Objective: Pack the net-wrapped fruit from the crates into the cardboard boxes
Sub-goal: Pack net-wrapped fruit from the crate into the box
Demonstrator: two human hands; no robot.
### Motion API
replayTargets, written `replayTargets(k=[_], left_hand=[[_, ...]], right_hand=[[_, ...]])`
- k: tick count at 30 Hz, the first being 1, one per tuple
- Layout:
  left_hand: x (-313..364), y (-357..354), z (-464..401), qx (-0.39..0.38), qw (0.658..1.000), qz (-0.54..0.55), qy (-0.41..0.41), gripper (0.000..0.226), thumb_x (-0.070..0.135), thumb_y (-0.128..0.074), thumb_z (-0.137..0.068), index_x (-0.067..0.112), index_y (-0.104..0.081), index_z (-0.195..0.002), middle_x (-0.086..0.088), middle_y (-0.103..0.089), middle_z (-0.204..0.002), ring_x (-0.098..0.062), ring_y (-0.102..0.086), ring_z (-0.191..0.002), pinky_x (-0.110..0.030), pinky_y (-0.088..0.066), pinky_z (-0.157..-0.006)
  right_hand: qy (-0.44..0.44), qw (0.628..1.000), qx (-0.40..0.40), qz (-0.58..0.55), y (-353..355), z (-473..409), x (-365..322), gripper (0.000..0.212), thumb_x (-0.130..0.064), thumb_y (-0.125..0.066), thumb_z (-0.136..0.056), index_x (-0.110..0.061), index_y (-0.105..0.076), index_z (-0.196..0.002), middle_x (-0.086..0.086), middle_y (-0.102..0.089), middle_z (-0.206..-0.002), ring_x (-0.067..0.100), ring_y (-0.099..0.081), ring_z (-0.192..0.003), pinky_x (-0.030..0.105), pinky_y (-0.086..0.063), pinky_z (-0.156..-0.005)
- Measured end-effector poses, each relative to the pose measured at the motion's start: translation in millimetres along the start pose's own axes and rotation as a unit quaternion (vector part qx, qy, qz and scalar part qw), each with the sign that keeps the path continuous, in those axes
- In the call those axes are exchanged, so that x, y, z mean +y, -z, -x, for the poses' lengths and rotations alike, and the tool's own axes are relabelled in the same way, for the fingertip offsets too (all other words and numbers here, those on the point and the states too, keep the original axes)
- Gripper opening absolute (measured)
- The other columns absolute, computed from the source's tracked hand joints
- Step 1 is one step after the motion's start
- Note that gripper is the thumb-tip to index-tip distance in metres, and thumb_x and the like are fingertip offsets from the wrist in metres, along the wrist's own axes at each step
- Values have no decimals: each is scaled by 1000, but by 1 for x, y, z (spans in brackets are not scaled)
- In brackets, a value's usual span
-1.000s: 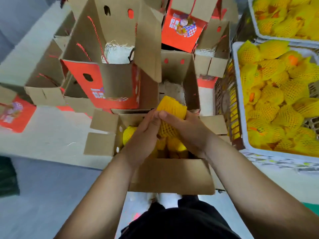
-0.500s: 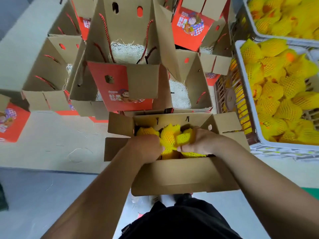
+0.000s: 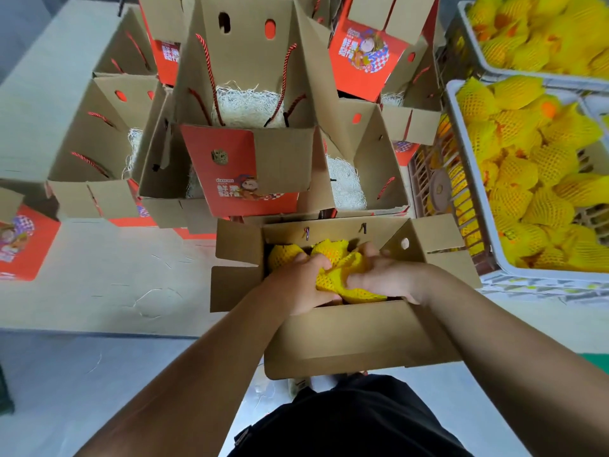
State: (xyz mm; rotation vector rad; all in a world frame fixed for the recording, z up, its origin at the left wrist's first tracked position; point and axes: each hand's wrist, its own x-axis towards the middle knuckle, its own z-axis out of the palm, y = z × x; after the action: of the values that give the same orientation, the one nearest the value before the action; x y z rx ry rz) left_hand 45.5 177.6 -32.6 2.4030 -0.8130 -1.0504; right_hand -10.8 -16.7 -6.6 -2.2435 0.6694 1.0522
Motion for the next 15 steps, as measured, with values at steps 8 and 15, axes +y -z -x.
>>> replayTargets(k=[8, 15], left_hand=[[19, 2, -5, 43, 978, -202, 21, 50, 44, -67, -94, 20, -49, -133, -7, -53, -132, -32, -60, -115, -37, -44, -80], [9, 13, -4, -36, 966, -254, -12, 55, 53, -61, -95, 33, -46, -143, -10, -38, -143, -36, -45, -133, -47, -34, -111]], right_hand=[[4, 992, 12, 128, -18, -14, -8, 117, -88, -53, -75, -26, 1, -159, 10, -11, -155, 33, -31, -145, 45, -33, -116], [56, 996, -7, 73, -4, -7, 6, 90, -72, -64, -83, -31, -24, -152, 9, -28, -154, 30, -42, -138, 40, -37, -112]])
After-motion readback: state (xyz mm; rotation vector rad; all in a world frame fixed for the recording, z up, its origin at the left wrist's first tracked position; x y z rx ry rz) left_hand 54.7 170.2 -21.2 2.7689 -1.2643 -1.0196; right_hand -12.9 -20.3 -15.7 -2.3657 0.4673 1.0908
